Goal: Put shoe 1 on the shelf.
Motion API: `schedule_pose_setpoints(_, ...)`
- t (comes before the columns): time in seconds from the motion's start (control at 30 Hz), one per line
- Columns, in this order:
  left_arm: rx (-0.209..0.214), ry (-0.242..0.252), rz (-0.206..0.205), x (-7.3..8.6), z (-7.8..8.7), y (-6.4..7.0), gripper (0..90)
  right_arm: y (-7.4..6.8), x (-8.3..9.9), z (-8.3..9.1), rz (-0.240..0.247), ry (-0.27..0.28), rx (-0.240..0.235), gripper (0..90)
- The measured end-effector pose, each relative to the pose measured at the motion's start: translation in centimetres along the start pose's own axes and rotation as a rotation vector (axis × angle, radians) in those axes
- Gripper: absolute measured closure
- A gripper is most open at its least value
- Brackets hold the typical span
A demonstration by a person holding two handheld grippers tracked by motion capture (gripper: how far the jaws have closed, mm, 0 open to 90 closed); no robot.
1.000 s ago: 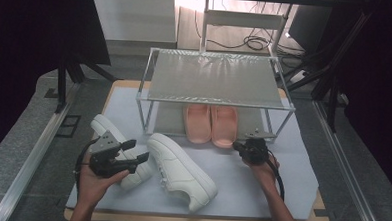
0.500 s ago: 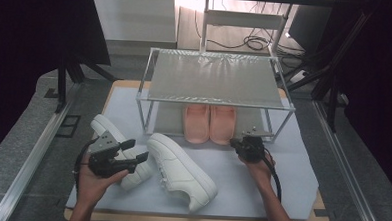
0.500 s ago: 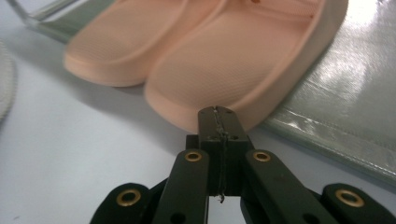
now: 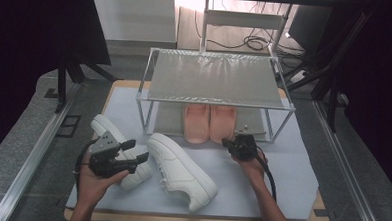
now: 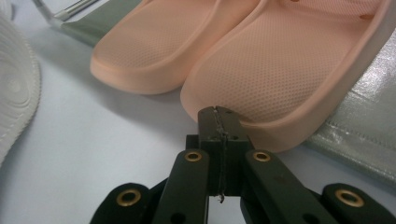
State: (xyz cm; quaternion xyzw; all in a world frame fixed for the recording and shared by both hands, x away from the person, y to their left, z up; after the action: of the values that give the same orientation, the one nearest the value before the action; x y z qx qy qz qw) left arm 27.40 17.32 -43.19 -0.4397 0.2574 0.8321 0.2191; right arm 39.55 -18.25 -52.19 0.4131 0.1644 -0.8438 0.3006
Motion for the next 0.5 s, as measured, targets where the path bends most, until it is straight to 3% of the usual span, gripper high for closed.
schedule_pose_setpoints(0.23,0.001,0.000,-0.001,0.0,0.0,0.1,34.8,0.0,-0.5,-0.6,-0.009,0.009,0.001,90.0)
schedule_pose_setpoints(0.4,0.000,-0.005,-0.002,0.0,-0.1,0.1,34.8,-2.5,-1.2,-1.6,0.029,0.015,-0.096,90.0)
schedule_pose_setpoints(0.5,0.003,-0.004,-0.003,0.0,-0.1,0.2,34.8,-3.8,-1.7,-2.5,0.049,0.001,-0.131,90.0)
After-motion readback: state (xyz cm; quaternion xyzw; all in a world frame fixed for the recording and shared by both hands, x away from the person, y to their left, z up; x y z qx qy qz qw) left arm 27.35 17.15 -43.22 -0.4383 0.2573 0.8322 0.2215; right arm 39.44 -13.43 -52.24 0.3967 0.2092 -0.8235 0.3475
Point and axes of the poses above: each handheld gripper's, and its own axes: z roughly backward along the jaws, x roughly out of its underside, y roughly to its right, the point moved 4 cm from there along -z, roughly forward along the jaws, and after that the axes turned 7 degrees about z, right-handed, at the moved point
